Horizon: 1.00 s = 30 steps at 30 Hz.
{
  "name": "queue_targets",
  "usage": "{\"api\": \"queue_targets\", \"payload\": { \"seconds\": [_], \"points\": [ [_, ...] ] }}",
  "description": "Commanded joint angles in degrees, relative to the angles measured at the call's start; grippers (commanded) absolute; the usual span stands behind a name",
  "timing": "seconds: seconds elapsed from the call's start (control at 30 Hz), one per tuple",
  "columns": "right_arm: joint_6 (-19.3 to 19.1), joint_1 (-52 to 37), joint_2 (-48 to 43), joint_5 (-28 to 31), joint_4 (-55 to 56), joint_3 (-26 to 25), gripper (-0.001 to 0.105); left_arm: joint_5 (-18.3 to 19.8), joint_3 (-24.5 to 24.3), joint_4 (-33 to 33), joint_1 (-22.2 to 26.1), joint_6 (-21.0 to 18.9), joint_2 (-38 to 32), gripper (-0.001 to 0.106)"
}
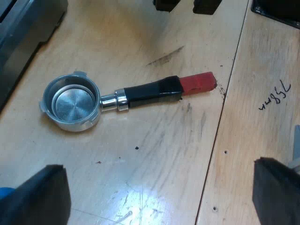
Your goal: Put the handle in the coffee machine
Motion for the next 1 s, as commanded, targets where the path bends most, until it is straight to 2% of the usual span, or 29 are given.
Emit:
{"api": "queue_targets", "payload": {
  "seconds": [0.03,0.37,0.63,1.0],
  "points": [
    [0.15,0.12,0.25,-0.1,-1.09,1.03,0.0,0.84,-0.4,0.27,-0.16,0.03,0.2,0.08],
    [0.15,0.12,0.25,-2.04,-8.95,6.36,0.0,0.84,-0.4,0.14,-0.16,0.03,0.2,0.08],
    [0.15,0.12,1.78,-1.83,-9.84,9.07,0.0,0.84,-0.4,0.14,-0.16,0.03,0.2,0.08],
    [0.27,0.12,8.72,-1.99,-10.97,9.35,0.0,0.84,-0.4,0.14,-0.16,0.03,0.2,0.08]
  ]
}}
